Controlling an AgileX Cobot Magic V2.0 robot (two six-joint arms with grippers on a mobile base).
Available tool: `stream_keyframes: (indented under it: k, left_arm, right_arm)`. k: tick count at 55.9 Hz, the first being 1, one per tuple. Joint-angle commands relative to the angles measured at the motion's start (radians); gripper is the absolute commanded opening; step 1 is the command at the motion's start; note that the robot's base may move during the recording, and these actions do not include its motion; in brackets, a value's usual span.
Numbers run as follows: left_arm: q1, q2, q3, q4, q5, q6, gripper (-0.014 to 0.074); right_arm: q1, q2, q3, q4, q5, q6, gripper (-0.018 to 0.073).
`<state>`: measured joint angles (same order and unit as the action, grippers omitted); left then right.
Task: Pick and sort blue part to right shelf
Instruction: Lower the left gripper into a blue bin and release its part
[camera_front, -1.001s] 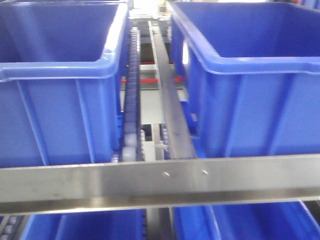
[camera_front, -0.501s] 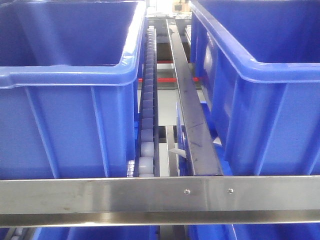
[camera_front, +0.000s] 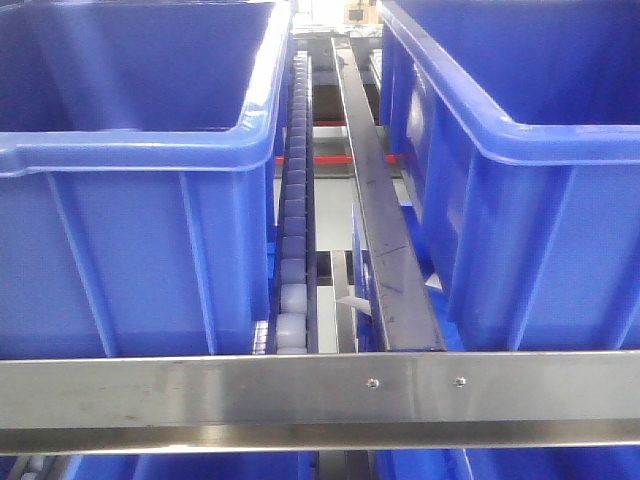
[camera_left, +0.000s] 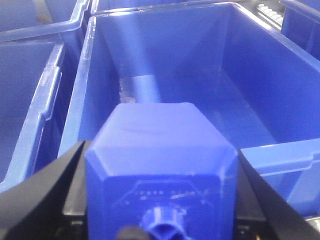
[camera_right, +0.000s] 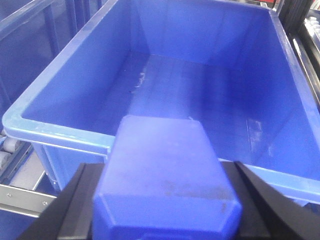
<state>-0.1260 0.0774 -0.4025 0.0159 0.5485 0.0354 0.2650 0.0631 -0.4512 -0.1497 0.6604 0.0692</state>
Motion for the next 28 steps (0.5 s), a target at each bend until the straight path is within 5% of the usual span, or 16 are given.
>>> stream_keyframes:
  k: [1,28]
  left_arm:
    - [0.0,0.018,-0.03,-0.001,-0.09,-0.006,0.0376]
    - [0.0,0.018,-0.03,-0.008,-0.1,-0.006,0.0376]
  right_arm:
    - [-0.003,0.017,-0.026,-0.014,-0.1,-0.008,0.0209]
    - [-0.003,0.017,-0.026,-0.014,-0.097,-0.008,0.0209]
